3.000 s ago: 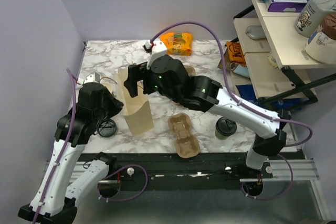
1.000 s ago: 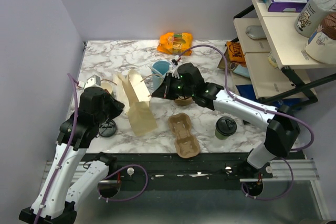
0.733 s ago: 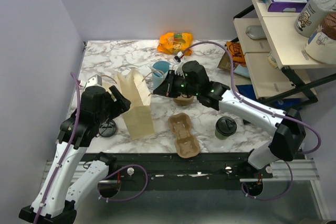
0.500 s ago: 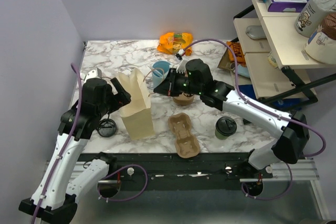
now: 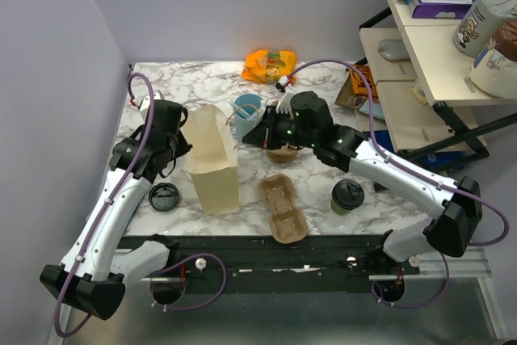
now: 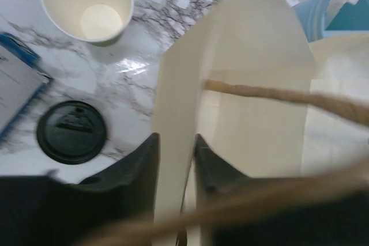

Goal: Pack the takeout coffee

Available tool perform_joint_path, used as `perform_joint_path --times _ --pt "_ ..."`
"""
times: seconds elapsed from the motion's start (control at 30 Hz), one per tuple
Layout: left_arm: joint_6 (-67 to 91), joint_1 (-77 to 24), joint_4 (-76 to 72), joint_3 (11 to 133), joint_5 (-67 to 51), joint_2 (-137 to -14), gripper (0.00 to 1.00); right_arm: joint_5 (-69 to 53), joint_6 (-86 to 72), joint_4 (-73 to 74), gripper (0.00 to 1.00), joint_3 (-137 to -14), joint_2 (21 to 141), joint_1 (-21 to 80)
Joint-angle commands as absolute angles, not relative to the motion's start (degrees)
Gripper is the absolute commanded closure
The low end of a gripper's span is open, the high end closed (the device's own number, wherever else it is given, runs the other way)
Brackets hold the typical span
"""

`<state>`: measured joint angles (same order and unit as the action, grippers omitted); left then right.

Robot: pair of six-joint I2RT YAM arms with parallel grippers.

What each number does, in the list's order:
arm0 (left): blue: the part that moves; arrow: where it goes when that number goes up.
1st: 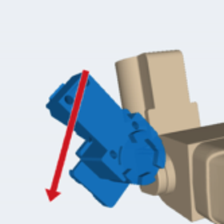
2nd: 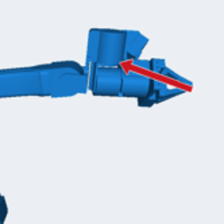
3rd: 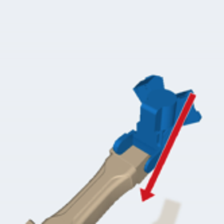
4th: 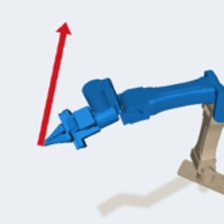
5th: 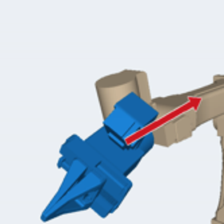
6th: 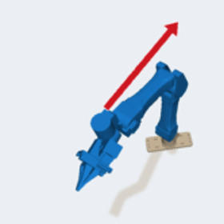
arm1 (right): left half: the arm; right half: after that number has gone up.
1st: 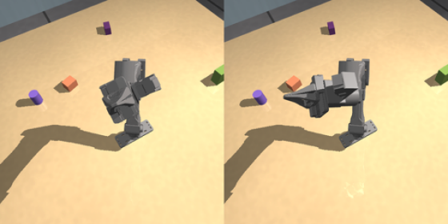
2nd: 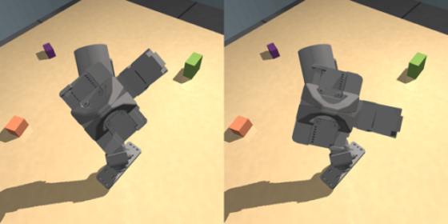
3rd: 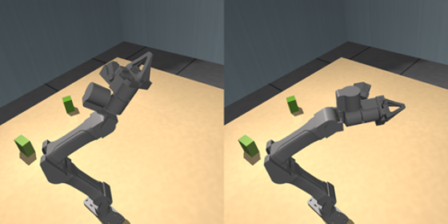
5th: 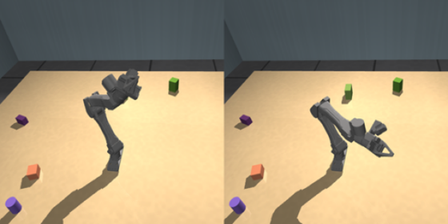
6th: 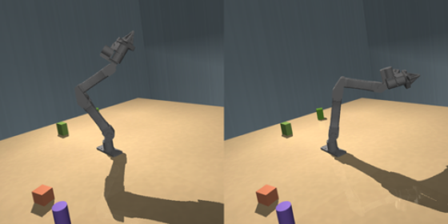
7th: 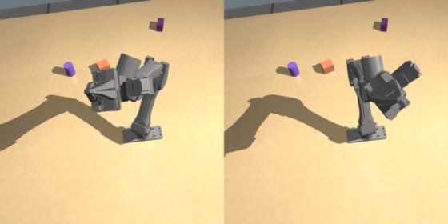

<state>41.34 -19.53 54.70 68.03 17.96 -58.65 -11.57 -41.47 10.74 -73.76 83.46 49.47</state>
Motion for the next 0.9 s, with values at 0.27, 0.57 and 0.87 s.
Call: perform_joint_path --times 0.27,0.57,0.87 --pt "36.2 -19.4 59.3 72.1 20.6 -55.5 0.97 2.9 -39.1 18.0 0.96 -69.5 73.4 47.9" --pt "34.1 -19.6 54.2 70.3 9.2 -57.7 0.99 -11.9 -34.3 13.1 0.77 -72.9 77.6 48.1" --pt "31.7 -19.6 56.5 73.7 10.7 -59.8 0.99 -24.2 -13.2 2.7 0.04 -69.4 67.3 49.0"
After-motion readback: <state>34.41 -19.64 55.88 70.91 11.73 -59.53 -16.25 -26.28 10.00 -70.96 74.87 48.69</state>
